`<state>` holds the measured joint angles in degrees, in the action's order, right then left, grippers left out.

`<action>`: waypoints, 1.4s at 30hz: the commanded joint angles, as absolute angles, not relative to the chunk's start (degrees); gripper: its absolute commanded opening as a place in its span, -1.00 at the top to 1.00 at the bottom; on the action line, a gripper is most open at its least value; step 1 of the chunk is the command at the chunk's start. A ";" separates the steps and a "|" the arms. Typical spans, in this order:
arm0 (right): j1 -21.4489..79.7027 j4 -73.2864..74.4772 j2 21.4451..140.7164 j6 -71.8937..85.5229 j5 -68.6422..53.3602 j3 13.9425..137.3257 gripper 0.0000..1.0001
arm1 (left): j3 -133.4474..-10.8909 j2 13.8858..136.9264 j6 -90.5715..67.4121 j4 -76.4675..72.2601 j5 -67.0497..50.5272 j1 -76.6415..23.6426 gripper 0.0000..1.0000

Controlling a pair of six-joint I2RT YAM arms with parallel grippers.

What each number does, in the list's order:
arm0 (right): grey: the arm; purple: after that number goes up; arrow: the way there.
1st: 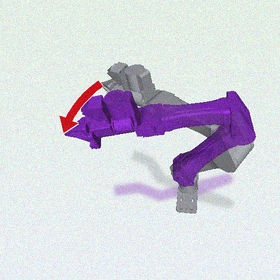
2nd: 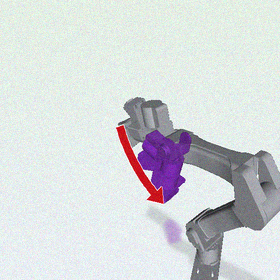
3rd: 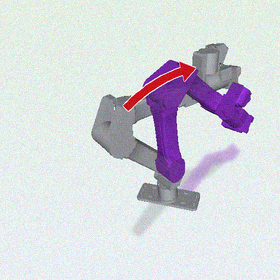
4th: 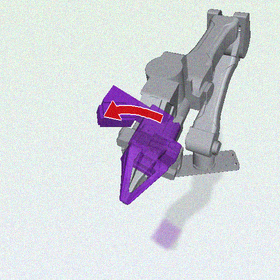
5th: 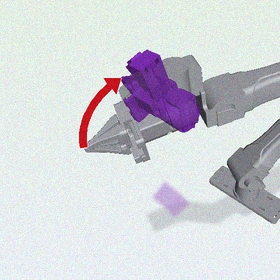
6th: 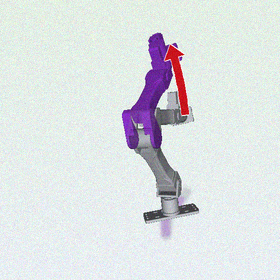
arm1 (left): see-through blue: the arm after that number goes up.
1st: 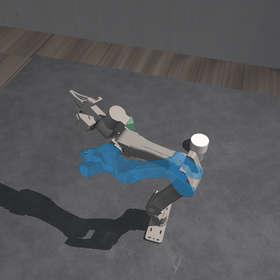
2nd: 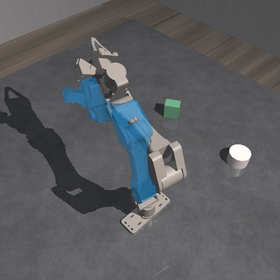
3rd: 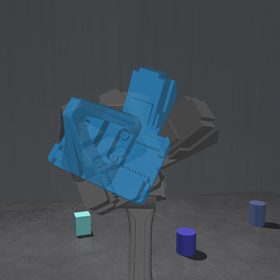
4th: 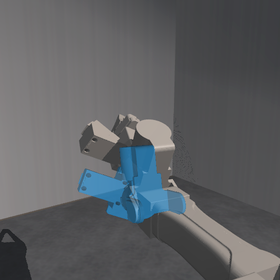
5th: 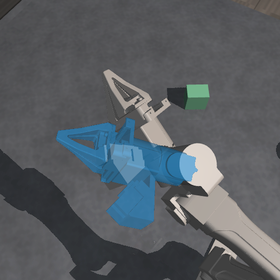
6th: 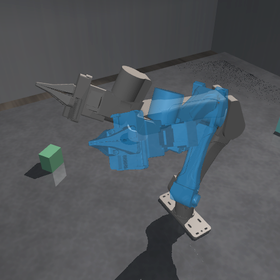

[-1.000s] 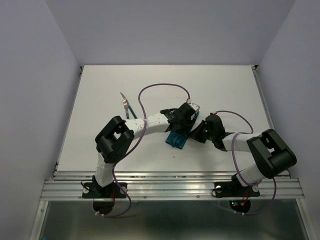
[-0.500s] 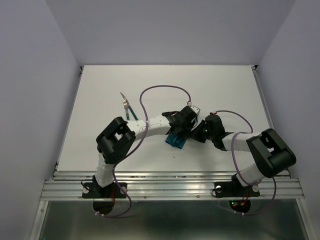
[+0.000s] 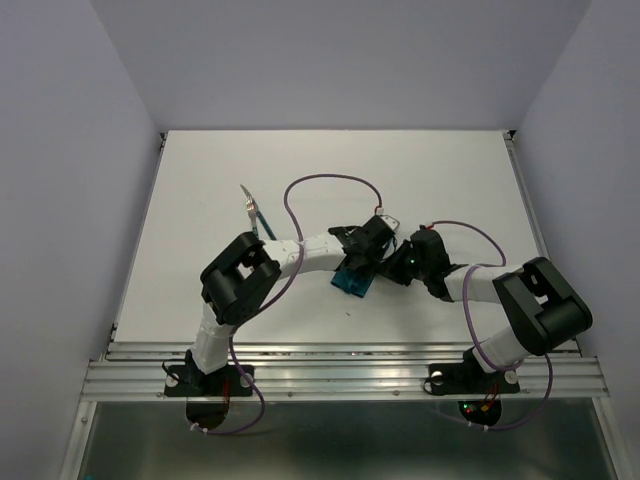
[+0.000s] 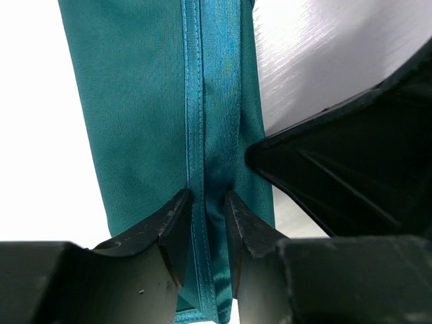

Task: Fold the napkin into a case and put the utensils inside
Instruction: Smooth out the smaller rectangle-folded napkin at the center of the board.

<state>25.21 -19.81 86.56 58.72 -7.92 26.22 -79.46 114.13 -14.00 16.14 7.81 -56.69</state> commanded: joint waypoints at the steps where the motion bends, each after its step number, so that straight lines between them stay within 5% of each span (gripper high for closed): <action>1: 25.75 -18.90 86.66 58.10 -5.89 27.07 0.99 | -79.28 114.69 -13.62 15.21 9.23 -57.13 0.27; 11: 25.75 -18.72 86.40 58.10 -5.71 27.07 0.99 | -79.19 115.66 -12.83 14.94 9.23 -57.13 0.13; 21: 25.75 -18.46 85.87 58.18 -5.36 26.89 0.99 | -79.45 116.72 -12.83 15.12 9.49 -57.13 0.99; 42: 25.75 -18.46 88.33 57.48 -5.36 29.79 0.99 | -80.68 114.17 -16.61 10.11 -4.57 -53.35 1.00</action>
<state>25.21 -18.61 87.29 58.28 -6.81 27.83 -79.48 115.24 -15.16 12.12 -1.08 -53.80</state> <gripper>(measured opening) 0.018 0.036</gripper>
